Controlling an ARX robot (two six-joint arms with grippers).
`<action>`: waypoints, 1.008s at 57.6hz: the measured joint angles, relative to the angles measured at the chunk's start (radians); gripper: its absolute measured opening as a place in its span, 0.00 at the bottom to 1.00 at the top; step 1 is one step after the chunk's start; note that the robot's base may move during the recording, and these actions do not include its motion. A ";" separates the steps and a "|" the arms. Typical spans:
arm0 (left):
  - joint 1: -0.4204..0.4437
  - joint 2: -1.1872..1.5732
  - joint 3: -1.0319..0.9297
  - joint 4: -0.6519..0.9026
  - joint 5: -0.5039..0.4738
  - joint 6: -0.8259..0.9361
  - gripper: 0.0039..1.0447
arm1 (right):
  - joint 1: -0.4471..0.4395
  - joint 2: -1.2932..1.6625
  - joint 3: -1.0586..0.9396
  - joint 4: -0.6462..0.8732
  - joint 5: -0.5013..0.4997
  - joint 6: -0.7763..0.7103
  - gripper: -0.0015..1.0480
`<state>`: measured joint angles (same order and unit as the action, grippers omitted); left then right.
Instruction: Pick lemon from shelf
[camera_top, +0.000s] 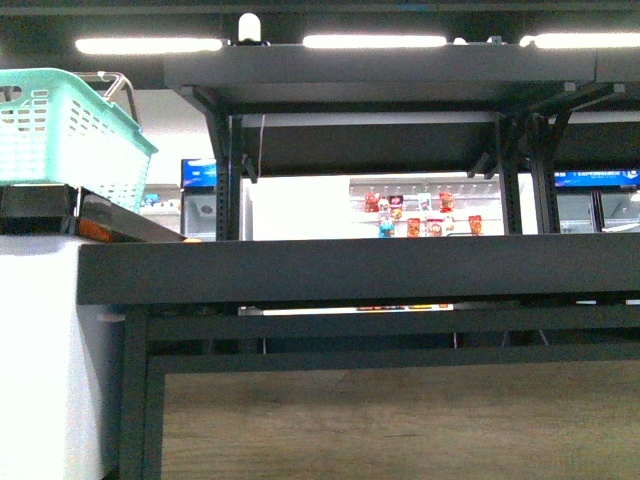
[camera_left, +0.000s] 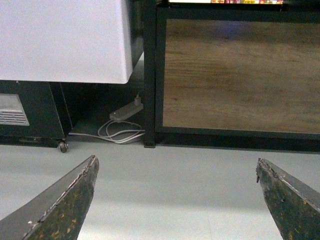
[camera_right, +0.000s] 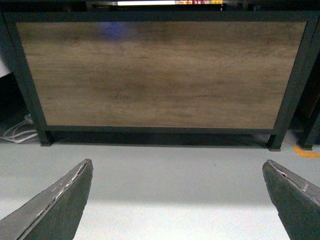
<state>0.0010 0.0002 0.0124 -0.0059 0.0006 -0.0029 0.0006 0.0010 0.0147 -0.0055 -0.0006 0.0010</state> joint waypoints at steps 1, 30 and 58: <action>0.000 0.000 0.000 0.000 0.000 0.000 0.93 | 0.000 0.000 0.000 0.000 0.000 0.000 0.98; 0.000 0.000 0.000 0.000 -0.001 0.000 0.93 | 0.000 0.000 0.000 0.000 0.001 0.000 0.98; 0.000 0.000 0.000 0.000 -0.001 0.000 0.93 | 0.000 0.000 0.000 0.000 0.000 0.000 0.98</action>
<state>0.0010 -0.0002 0.0124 -0.0059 -0.0002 -0.0029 0.0006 0.0010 0.0147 -0.0055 -0.0006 0.0013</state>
